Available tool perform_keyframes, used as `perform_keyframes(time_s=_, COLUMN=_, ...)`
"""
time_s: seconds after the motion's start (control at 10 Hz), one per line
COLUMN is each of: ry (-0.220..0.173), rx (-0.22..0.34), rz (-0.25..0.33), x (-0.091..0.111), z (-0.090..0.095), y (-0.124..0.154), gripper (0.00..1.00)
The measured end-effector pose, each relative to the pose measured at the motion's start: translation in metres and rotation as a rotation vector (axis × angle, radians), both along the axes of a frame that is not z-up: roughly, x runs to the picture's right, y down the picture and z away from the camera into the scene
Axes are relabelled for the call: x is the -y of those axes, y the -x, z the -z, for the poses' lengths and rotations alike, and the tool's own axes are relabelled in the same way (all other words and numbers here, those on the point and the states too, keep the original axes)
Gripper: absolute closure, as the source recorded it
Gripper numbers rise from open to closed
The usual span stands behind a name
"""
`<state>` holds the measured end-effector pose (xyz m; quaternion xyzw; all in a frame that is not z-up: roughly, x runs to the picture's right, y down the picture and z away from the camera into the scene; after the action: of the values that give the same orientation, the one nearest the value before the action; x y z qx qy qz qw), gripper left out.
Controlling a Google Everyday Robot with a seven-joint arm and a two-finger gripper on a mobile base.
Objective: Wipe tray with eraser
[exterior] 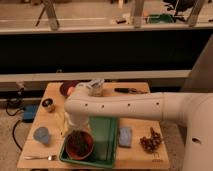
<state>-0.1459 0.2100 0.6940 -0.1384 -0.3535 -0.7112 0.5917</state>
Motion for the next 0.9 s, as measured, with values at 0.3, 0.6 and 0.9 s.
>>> perform_keyframes(time_s=0.3, ry=-0.001, rx=0.019, rz=0.033, x=-0.011, z=-0.012, y=0.006, gripper=0.26)
perform_keyframes(time_s=0.6, ry=0.015, rx=0.031, rz=0.048, x=-0.024, z=-0.029, y=0.008, gripper=0.26)
perform_keyframes(time_s=0.9, ry=0.029, rx=0.032, rz=0.049, x=-0.030, z=-0.041, y=0.008, gripper=0.26)
